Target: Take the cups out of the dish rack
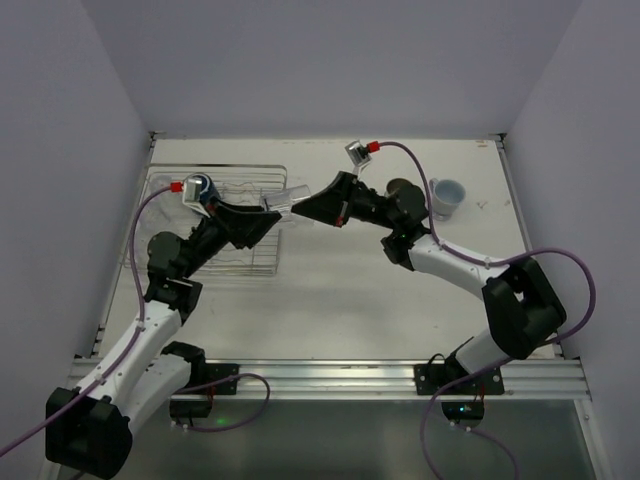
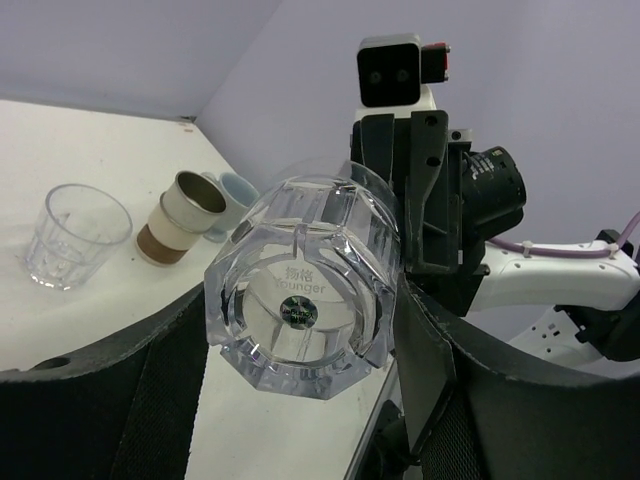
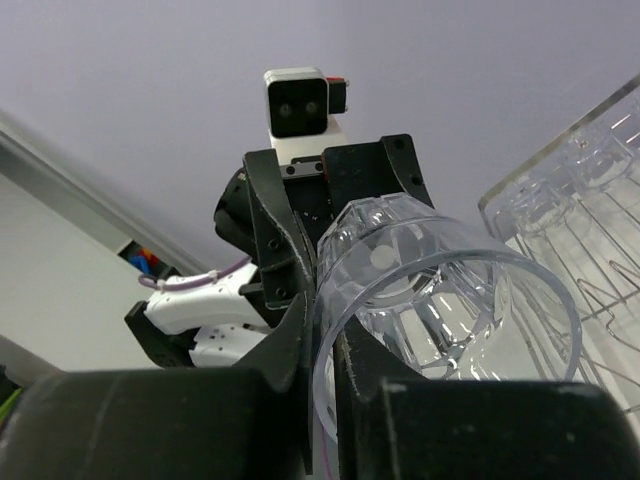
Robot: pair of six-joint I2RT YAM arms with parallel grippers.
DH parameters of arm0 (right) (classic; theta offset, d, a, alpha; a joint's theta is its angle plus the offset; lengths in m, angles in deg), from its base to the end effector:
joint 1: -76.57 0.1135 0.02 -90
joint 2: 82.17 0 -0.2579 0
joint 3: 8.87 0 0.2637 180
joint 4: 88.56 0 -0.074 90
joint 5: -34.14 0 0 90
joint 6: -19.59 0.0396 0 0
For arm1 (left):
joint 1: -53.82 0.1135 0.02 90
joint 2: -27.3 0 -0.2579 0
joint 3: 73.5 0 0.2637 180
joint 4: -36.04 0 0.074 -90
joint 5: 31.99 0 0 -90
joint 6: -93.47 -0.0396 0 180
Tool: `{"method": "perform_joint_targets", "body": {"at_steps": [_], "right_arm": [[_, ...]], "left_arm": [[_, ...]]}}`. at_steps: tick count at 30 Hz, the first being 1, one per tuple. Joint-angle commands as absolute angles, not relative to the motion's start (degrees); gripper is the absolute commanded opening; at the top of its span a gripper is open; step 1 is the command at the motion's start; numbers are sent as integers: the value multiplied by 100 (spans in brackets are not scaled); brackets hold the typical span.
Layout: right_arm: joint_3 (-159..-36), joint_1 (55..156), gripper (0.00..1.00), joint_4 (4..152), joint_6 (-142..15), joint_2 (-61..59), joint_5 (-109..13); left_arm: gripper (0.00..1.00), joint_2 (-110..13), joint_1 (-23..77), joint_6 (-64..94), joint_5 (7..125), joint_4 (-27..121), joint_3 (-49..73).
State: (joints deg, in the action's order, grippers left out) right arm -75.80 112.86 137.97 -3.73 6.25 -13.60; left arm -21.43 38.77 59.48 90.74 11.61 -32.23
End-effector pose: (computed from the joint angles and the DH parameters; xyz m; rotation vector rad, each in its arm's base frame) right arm 0.2678 0.2297 0.3184 -0.4224 1.4667 1.9176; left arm 0.2011 -0.0762 0.3044 0.0295 1.4659 -1.3954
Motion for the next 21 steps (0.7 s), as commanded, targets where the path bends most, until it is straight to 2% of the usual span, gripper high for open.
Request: {"method": "perform_joint_targets", "body": {"at_steps": [1, 2, 5, 6, 10, 11, 13, 16, 17, 21], "right_arm": [[-7774, 11392, 0, 13930, -650, 493, -1490], [-7818, 11392, 0, 13467, -790, 440, -1499], [-7967, 11384, 0, 12221, -1528, 178, -1700], [-8055, 11392, 0, 11771, -1991, 124, -1858], [-9106, 11366, 0, 9188, -3390, 105, -2647], [-9311, 11349, 0, 8251, -3672, 219, -2842], [-9994, 11270, 0, 7367, -4349, 395, -3437], [-11003, 11190, 0, 5872, -5123, 913, -4177], [-11261, 11173, 0, 5199, -5473, 1071, -4763], [-12501, 11068, 0, 3894, -6107, 1932, -5716]], "left_arm": [[44, -1903, 3773, 5291, 9045, 1609, -2855], [65, -1849, 3773, 5043, 8966, 1954, -2714], [93, -1542, 3773, 4032, 8406, 3527, -2142], [98, -1376, 3773, 3847, 8255, 3835, -1941], [100, -1111, 3773, 2917, 7350, 5616, -1422], [100, -1084, 3773, 2783, 7061, 5822, -1368], [100, -962, 3773, 2450, 6848, 6270, -1376], [100, -760, 3773, 2238, 6540, 6431, -1700], [100, -663, 3773, 2202, 6418, 6431, -1797], [100, -548, 3773, 2053, 6171, 6343, -2149]]}}
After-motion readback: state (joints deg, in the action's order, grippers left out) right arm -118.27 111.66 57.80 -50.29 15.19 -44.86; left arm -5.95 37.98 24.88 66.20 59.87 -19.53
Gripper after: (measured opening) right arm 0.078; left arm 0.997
